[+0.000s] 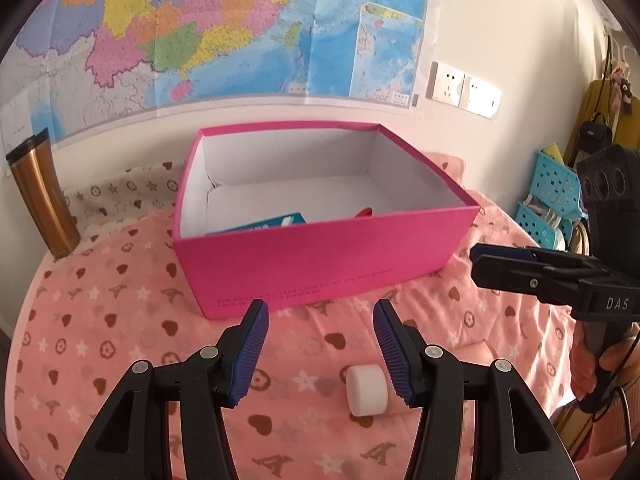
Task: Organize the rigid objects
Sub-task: 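Move the left gripper to the pink cosmetic tube and grasp it, then lift the pink tube with the left gripper and carry it over the box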
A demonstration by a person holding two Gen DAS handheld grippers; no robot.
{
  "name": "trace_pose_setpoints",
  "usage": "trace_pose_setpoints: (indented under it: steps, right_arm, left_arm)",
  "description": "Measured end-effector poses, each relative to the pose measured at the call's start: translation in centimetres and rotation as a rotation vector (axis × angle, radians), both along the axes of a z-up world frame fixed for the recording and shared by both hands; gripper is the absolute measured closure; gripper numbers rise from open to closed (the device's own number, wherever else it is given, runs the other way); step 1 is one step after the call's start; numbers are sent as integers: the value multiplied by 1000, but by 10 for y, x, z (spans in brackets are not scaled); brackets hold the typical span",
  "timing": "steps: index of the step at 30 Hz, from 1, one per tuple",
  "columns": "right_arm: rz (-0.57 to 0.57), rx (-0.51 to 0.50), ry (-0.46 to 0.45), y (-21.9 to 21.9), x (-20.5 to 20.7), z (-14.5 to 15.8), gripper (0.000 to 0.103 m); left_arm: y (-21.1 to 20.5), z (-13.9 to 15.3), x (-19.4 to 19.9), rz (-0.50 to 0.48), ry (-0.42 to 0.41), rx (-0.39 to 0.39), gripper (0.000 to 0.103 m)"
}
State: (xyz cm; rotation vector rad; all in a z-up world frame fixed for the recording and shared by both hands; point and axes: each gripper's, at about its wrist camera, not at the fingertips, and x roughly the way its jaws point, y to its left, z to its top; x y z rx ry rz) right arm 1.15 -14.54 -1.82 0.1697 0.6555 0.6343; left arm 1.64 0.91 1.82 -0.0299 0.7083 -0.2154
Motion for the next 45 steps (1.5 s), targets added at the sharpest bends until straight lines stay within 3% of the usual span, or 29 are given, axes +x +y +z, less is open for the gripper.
trace_pose_setpoints:
  steps: [18,29,45]
  right_arm:
    - [-128,-17,201,-48,-23,-69,46]
    - [-120,-10,247,-52,-38,-79,46]
    - [-145,42,220,-52,-34,-76,45]
  left_arm:
    - [-27,-50,-6,-93,147,39,49]
    - [-36,-55,-8,-146,173,19,57]
    - [-37,-56,-9,-142,195,-10,57]
